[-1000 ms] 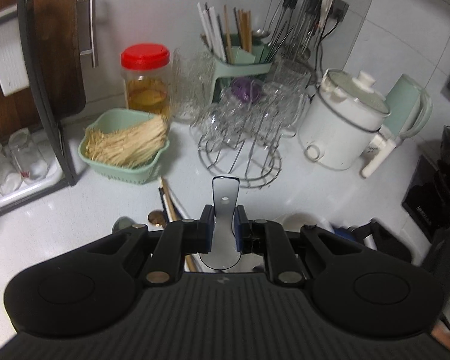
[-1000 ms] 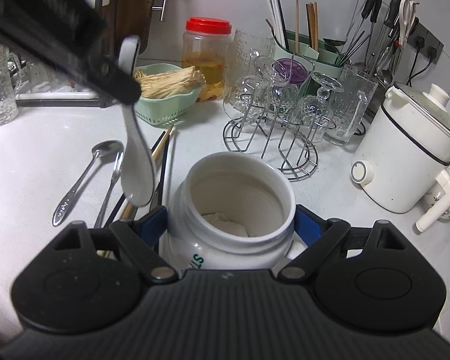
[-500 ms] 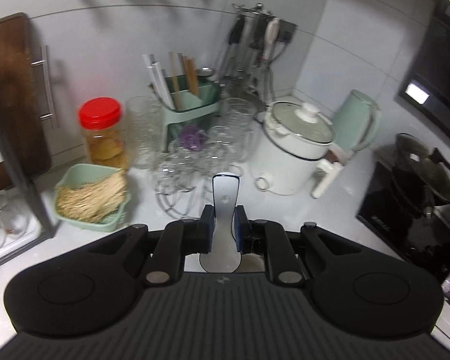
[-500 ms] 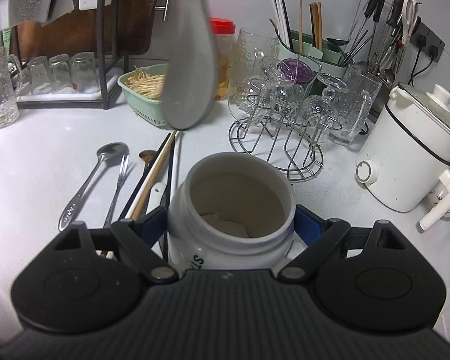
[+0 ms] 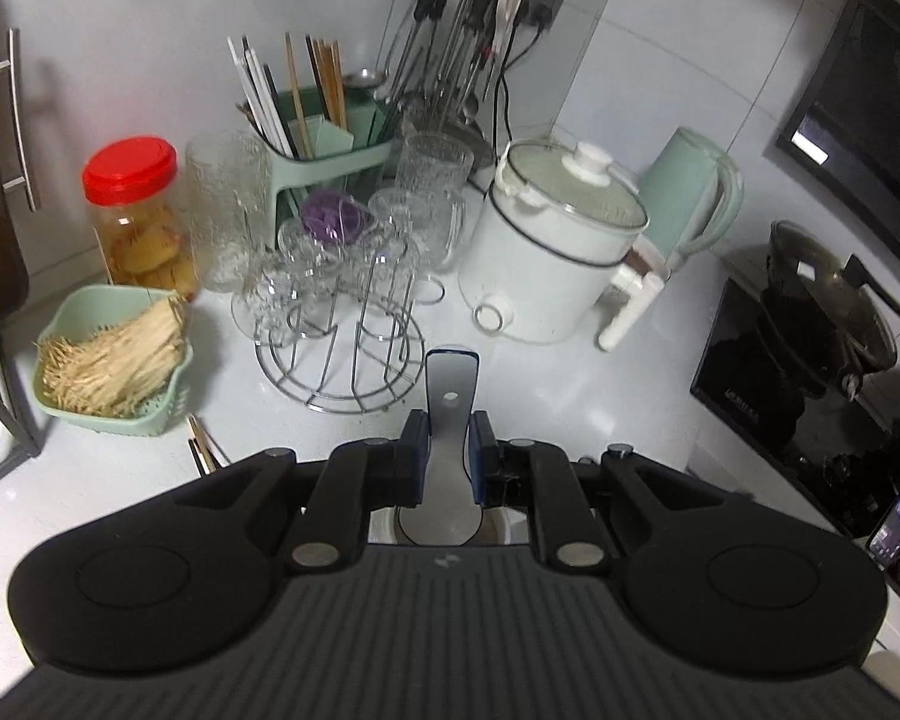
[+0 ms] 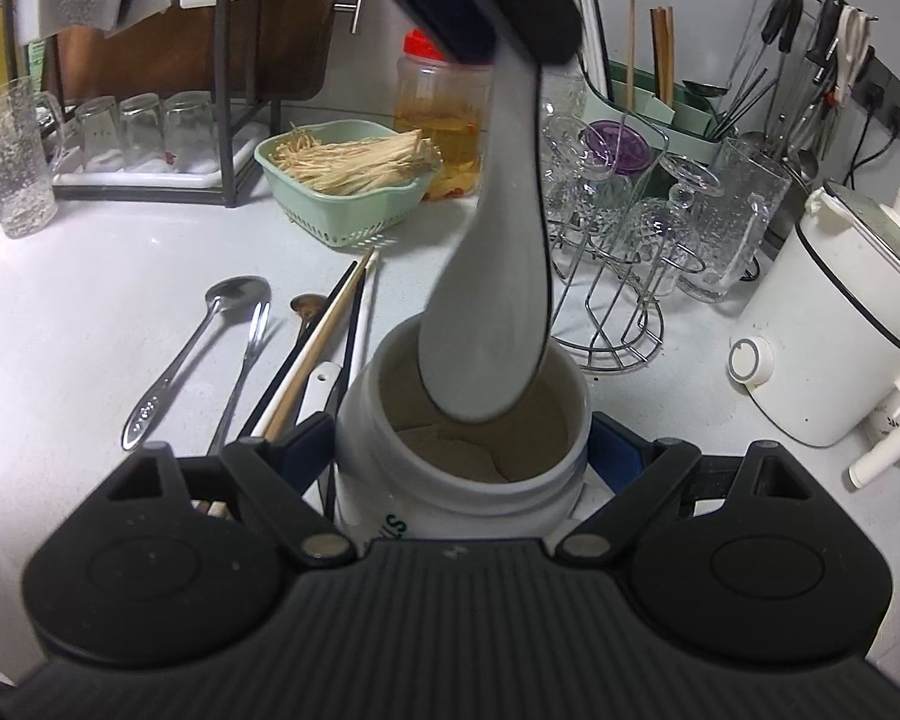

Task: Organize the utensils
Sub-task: 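Lift the white spoon with the left tool and lower it into the mug, then open the left tool to release the spoon inside the mug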

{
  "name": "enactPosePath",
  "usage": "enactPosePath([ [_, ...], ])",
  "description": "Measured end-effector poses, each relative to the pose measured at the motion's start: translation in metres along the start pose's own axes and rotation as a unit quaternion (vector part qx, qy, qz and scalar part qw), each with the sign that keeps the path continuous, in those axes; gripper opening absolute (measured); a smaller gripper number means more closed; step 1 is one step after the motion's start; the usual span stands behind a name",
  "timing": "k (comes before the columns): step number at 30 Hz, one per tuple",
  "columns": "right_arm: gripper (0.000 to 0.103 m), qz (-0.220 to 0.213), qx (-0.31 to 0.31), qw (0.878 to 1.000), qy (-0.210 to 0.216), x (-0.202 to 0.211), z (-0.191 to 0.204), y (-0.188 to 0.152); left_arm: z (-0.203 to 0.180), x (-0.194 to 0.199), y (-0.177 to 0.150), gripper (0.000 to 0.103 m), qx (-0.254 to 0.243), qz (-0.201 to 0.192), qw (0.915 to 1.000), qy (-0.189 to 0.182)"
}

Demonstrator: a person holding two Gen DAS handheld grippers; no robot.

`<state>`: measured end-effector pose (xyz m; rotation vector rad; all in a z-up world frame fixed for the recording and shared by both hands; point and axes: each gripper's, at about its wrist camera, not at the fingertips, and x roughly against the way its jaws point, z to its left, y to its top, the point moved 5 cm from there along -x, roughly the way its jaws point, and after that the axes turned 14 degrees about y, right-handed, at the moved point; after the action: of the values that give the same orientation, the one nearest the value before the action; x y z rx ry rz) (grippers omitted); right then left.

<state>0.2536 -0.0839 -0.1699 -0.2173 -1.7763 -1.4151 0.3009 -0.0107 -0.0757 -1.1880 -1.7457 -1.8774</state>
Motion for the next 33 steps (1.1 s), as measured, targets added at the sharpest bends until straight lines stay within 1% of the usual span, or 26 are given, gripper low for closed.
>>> enactPosePath([
  [3,0.092,0.004,0.004,1.0,0.006,0.0,-0.001,0.0,-0.004,-0.014,-0.008,0.016,-0.007,0.022,0.9997,0.0],
  [7,0.091,0.011,0.012,1.0,0.018,0.002,-0.003,0.001,-0.007,-0.03,-0.021,0.016,-0.011,0.056,0.9983,-0.01],
  [11,0.095,0.013,0.006,0.999,0.047,0.004,-0.008,0.001,-0.011,-0.039,-0.027,0.016,-0.018,0.078,0.9966,-0.015],
  [12,0.099,0.014,0.008,0.999,0.049,0.004,-0.008,0.0,-0.012,-0.04,-0.027,0.016,-0.02,0.083,0.9962,-0.018],
  [13,0.1,0.013,0.011,0.999,0.05,0.005,-0.008,-0.001,-0.014,-0.043,-0.028,0.016,-0.024,0.088,0.9956,-0.02],
  [17,0.1,0.016,0.007,0.998,0.055,0.008,-0.01,-0.007,-0.019,-0.052,-0.031,0.016,-0.035,0.109,0.9934,-0.015],
  [21,0.1,0.011,0.015,0.999,0.051,0.009,-0.009,-0.01,-0.021,-0.062,-0.036,0.016,-0.047,0.128,0.9905,-0.01],
  [27,0.099,0.017,0.053,0.997,0.044,0.006,0.001,-0.012,-0.023,-0.075,-0.038,0.016,-0.051,0.148,0.9876,-0.011],
  [29,0.099,0.018,0.055,0.997,0.042,0.005,0.002,-0.012,-0.024,-0.077,-0.037,0.016,-0.054,0.153,0.9867,-0.008],
  [31,0.097,0.018,0.053,0.998,0.04,0.004,0.001,-0.011,-0.028,-0.076,-0.036,0.016,-0.064,0.149,0.9867,-0.009],
  [32,0.094,0.018,0.053,0.998,0.037,0.004,0.001,-0.011,-0.029,-0.076,-0.035,0.016,-0.065,0.149,0.9867,-0.009],
  [33,0.092,0.019,0.051,0.998,0.037,0.004,0.0,-0.01,-0.029,-0.076,-0.034,0.016,-0.064,0.147,0.987,-0.011],
])
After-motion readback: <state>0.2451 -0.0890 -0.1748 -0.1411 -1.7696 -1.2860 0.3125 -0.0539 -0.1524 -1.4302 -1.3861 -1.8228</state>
